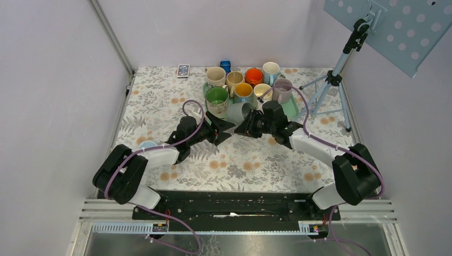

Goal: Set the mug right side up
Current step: Turn over the cup at the center of the board, then place the cup on the tray.

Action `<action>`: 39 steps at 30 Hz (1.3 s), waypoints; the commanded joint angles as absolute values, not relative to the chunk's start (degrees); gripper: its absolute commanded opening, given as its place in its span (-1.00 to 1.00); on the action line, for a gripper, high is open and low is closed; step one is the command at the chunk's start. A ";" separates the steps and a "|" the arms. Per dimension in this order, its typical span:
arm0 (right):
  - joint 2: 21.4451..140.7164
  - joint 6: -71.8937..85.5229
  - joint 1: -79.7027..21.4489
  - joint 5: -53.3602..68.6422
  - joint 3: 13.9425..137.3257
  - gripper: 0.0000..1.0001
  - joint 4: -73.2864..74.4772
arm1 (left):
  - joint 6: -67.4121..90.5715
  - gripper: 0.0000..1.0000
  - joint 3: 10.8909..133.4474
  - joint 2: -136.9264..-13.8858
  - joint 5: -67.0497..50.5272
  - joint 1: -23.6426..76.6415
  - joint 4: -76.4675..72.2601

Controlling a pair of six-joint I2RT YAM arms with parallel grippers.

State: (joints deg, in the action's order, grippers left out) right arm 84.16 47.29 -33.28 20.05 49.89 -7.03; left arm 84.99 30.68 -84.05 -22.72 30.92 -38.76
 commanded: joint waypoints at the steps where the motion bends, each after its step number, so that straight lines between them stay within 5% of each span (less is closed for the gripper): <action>1: 82.85 42.73 -33.33 17.60 54.84 -1.00 -10.46 | 78.33 0.45 33.96 -79.89 -21.61 31.18 -32.08; 12: 86.03 37.75 -33.43 15.65 59.92 -1.00 -3.74 | 65.94 0.97 38.62 -69.79 -10.33 31.03 -8.77; 26: 91.49 34.01 -34.77 13.75 66.48 -1.00 4.25 | 55.20 0.98 42.57 -56.03 1.56 28.60 10.87; 39: 97.47 32.37 -37.02 13.44 72.44 -1.00 9.32 | 52.26 0.97 43.26 -52.23 1.29 26.38 14.24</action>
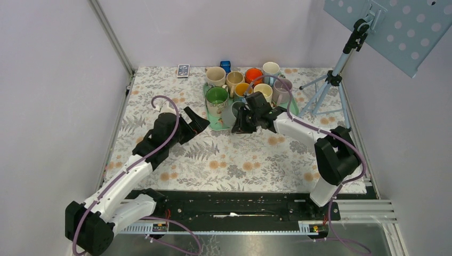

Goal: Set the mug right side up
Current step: Place the cup on the tray.

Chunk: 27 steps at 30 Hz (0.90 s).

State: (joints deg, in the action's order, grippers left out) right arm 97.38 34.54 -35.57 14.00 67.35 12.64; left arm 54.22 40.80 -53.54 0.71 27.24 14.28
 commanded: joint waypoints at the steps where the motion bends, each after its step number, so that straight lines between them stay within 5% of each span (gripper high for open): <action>1: 98.02 32.25 -37.08 13.40 72.84 -1.00 9.67 | 52.28 0.97 43.18 -52.14 1.17 26.30 14.24; 27: 109.86 20.81 -37.04 6.69 86.36 -1.00 24.24 | 51.06 0.98 42.50 -50.32 0.26 24.70 15.34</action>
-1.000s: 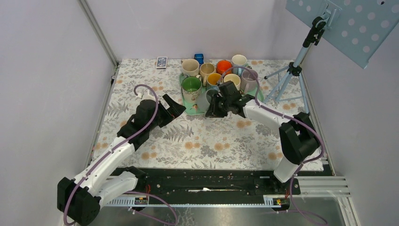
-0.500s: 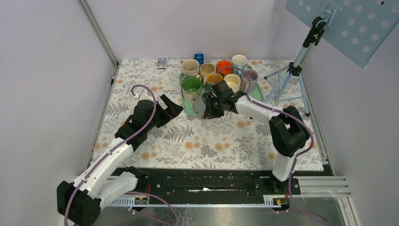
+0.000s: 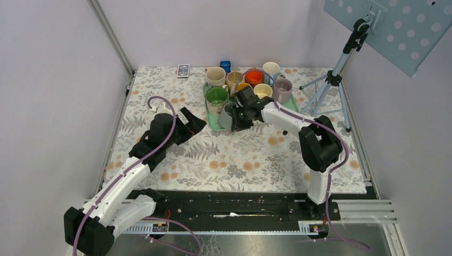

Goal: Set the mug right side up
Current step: Place the cup on the tray.

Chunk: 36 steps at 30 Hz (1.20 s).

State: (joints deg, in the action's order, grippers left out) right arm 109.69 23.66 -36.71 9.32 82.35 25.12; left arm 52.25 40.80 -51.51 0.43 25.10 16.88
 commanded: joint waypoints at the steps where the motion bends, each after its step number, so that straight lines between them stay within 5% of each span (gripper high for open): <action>1: 109.91 20.71 -37.03 6.08 86.54 -1.00 24.38 | 51.00 0.97 42.40 -50.29 0.26 24.70 15.30; 8: 110.56 19.70 -37.05 1.69 87.94 -0.99 26.01 | 50.95 0.98 42.22 -50.53 0.26 24.52 15.04; 25: 109.52 18.40 -37.06 -4.58 85.23 -0.05 25.83 | 50.98 0.97 41.95 -50.89 -1.48 24.35 14.83; 36: 107.03 18.66 -36.96 -6.38 81.17 0.00 24.02 | 50.98 0.97 42.09 -51.67 -1.94 24.21 14.59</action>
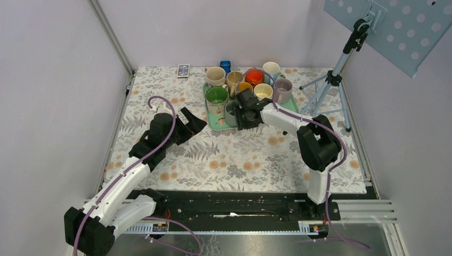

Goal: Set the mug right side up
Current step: Place the cup on the tray.

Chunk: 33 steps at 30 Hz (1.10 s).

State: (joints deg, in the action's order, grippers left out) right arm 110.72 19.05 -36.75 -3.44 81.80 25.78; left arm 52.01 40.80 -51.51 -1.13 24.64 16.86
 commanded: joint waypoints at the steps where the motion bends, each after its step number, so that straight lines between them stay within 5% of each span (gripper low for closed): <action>1: 106.97 18.72 -36.96 -6.61 81.01 0.00 23.93 | 50.98 0.97 42.03 -51.68 -1.99 24.25 14.59; 33: 105.63 20.30 -32.86 -13.77 76.32 0.12 21.21 | 51.31 0.97 42.60 -51.28 -1.23 24.17 17.05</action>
State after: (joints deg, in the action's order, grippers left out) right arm 108.79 19.51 -33.67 -10.66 76.66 22.74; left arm 51.96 40.80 -51.48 -1.23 24.49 17.61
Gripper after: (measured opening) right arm 0.557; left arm 0.988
